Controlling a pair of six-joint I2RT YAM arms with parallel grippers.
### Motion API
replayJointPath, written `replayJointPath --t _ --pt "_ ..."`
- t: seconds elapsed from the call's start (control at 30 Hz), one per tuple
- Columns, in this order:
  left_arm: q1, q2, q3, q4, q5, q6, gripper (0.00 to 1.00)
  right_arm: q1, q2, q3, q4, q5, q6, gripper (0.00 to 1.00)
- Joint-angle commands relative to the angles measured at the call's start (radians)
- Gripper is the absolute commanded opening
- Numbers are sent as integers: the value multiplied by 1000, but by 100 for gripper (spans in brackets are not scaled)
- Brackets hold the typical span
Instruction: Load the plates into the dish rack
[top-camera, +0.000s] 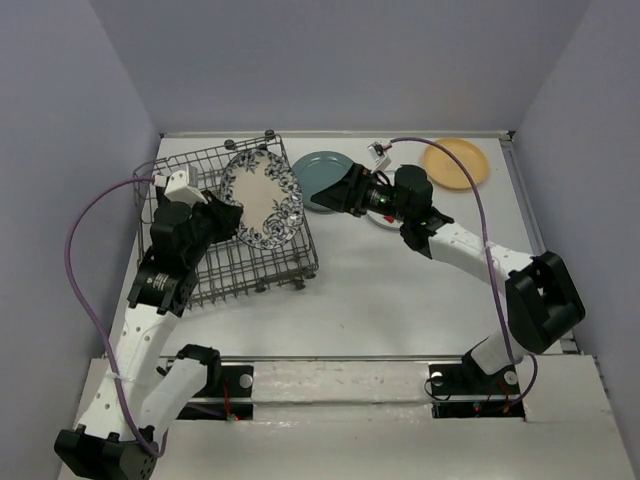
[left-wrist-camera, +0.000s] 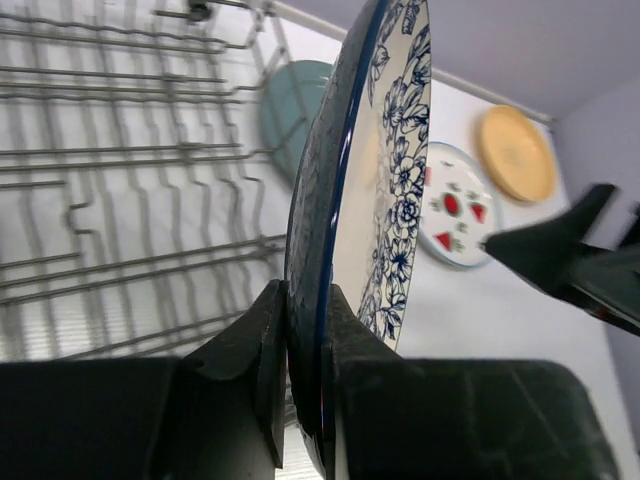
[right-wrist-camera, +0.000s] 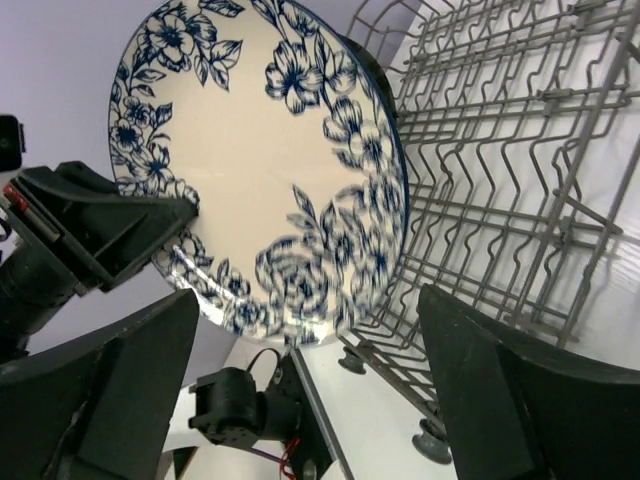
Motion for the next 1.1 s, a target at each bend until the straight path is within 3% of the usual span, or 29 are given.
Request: replayJointPath --t 0.0,0.17,0.37,0.73,1.07 --pt "13 19 211 -78 -347 150 5 1 -141 -34 -98 117 -135 100" --pt "13 87 247 -117 -608 239 5 -8 -244 -94 -241 294 -272 100" --pt "13 157 234 -91 -727 291 5 -8 -306 -164 -281 342 -321 100" --pt "13 254 233 2 -831 379 5 -8 -459 -321 -301 451 -362 100" --pt "13 309 178 74 -844 432 5 -8 -480 -352 -300 495 -352 100"
